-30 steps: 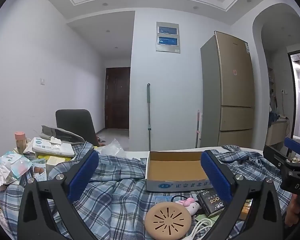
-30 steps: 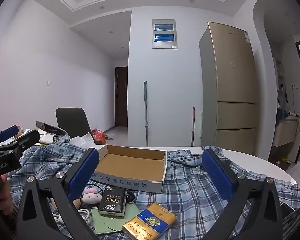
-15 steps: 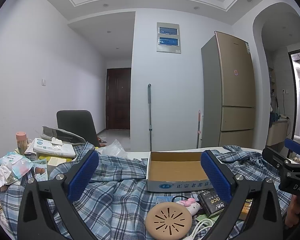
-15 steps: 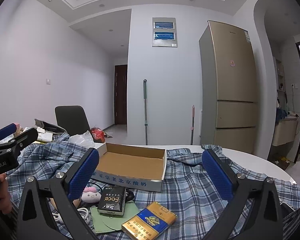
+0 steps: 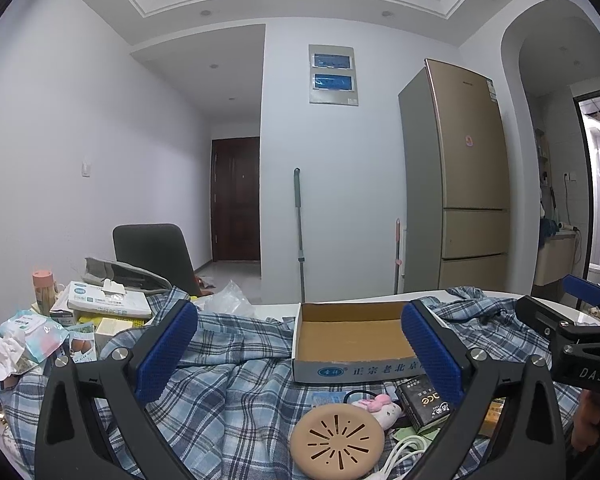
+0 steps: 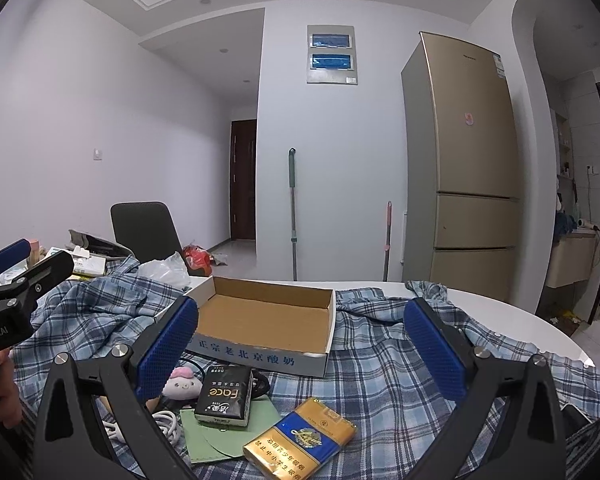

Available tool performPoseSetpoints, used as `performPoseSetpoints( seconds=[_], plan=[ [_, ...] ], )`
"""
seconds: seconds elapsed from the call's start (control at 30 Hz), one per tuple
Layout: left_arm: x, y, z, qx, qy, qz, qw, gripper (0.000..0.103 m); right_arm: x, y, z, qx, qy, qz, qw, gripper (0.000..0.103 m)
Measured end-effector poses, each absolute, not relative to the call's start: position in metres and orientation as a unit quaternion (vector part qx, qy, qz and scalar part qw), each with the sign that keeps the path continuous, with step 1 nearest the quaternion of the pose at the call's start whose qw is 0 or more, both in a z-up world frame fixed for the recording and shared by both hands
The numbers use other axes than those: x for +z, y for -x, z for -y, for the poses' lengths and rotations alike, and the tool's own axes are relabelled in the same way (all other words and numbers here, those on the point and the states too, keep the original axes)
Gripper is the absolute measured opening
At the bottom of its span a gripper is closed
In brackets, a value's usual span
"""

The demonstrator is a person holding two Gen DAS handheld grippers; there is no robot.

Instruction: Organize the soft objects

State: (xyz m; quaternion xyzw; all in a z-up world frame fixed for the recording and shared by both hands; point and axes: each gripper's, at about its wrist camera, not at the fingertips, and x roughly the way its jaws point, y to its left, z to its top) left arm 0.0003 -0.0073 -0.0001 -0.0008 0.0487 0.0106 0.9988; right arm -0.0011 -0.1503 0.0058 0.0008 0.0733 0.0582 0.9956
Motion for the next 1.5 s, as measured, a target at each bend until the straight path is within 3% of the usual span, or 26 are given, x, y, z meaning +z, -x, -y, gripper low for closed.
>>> performPoseSetpoints(
  seconds=[1.1,1.5],
  plan=[
    [-0.001,0.001,0.004,-0.005,0.01,-0.044,0.999,0.103,0.005,-0.006,0.152,0.057,-0.001,-0.094,0.994,0.103],
    [0.041,0.011,0.011,-0.021,-0.004,-0.09,0.996,0.103,0.025,-0.007,0.154,0.051,0.006,-0.133,0.99,0.103]
  ],
)
